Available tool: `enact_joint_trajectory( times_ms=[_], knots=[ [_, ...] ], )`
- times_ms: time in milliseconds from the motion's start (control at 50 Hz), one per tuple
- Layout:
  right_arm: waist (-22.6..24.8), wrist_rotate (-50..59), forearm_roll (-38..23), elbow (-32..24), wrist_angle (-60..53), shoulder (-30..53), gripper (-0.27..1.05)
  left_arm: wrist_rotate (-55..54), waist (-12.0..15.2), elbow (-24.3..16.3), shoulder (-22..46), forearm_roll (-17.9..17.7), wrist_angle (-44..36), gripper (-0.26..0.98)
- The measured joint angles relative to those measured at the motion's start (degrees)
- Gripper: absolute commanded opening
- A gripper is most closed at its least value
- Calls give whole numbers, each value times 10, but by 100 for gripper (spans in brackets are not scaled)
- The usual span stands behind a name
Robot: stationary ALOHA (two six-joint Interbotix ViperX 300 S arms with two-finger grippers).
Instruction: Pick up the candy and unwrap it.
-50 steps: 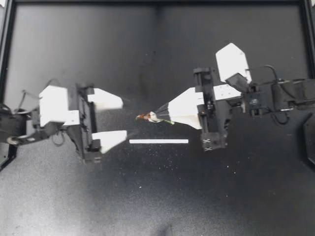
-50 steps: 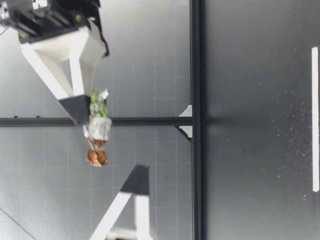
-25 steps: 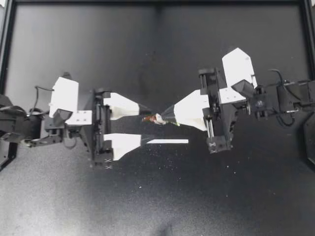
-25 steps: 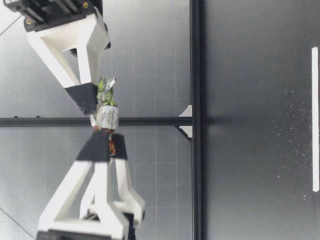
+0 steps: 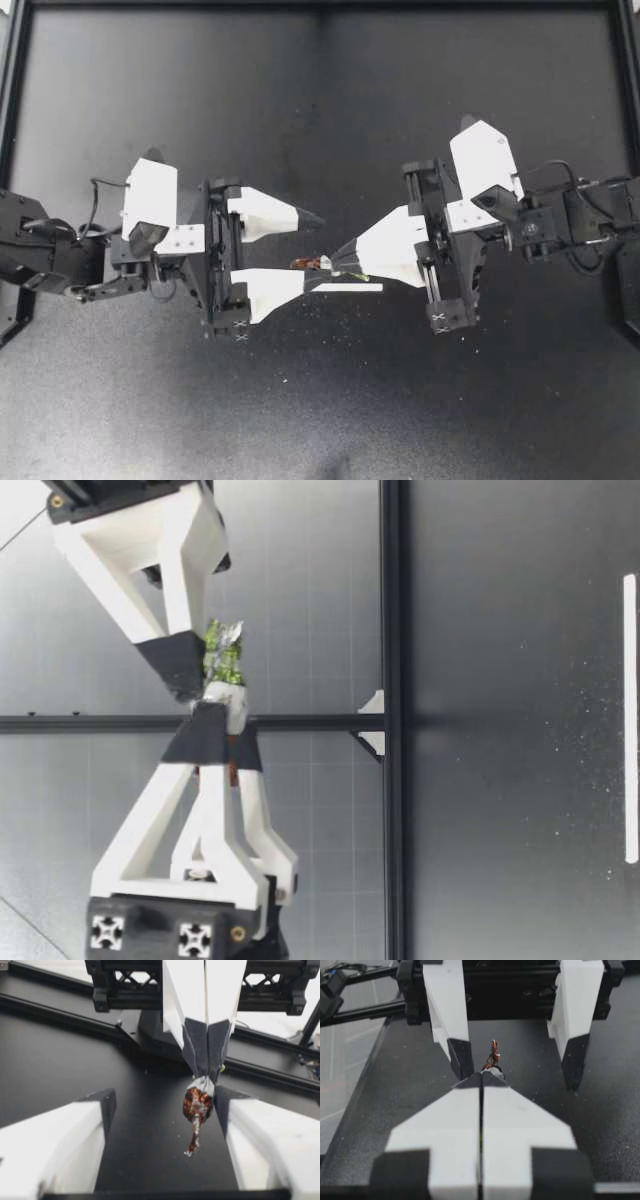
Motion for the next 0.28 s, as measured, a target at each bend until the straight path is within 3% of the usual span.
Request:
enact_joint_trajectory(
  times_ms=[280],
  knots=[
    [4, 0, 1, 0, 0, 0, -19, -1, 4, -4, 11, 1, -1, 66]
  ],
)
